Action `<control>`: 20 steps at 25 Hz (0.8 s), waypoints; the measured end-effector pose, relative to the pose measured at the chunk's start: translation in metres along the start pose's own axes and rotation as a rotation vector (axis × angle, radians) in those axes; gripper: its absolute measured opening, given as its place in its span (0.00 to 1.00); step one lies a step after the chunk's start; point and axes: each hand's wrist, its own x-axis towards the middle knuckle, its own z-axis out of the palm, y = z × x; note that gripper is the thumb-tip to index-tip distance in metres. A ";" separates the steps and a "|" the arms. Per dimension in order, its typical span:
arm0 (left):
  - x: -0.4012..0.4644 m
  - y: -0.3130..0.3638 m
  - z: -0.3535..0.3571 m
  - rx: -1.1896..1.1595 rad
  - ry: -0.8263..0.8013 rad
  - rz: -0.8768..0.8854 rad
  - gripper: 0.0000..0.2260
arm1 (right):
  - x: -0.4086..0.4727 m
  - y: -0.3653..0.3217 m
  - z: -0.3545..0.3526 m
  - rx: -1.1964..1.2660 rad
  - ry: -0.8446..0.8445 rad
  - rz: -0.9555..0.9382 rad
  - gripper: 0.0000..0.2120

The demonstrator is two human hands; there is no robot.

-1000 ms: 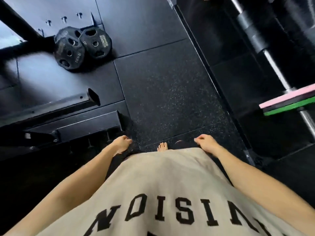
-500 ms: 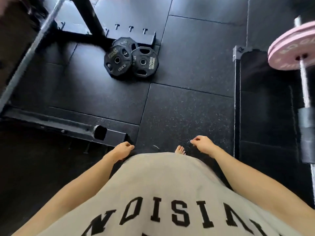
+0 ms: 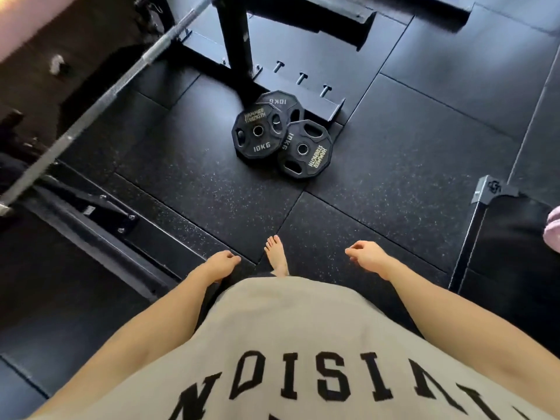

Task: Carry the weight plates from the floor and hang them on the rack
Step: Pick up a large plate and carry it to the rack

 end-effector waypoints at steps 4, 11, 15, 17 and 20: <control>0.046 0.061 -0.083 -0.127 0.016 0.018 0.16 | 0.056 -0.084 -0.052 0.015 0.005 -0.036 0.11; 0.140 0.156 -0.217 -0.181 0.073 0.009 0.13 | 0.172 -0.227 -0.135 0.101 -0.022 -0.071 0.10; 0.200 0.194 -0.269 -0.216 0.118 -0.075 0.12 | 0.249 -0.295 -0.174 0.088 -0.064 -0.055 0.09; 0.239 0.206 -0.288 -0.223 0.128 -0.117 0.12 | 0.295 -0.325 -0.184 0.081 -0.086 -0.037 0.08; 0.303 0.216 -0.310 -0.223 0.153 -0.163 0.10 | 0.365 -0.363 -0.189 0.071 -0.091 -0.024 0.09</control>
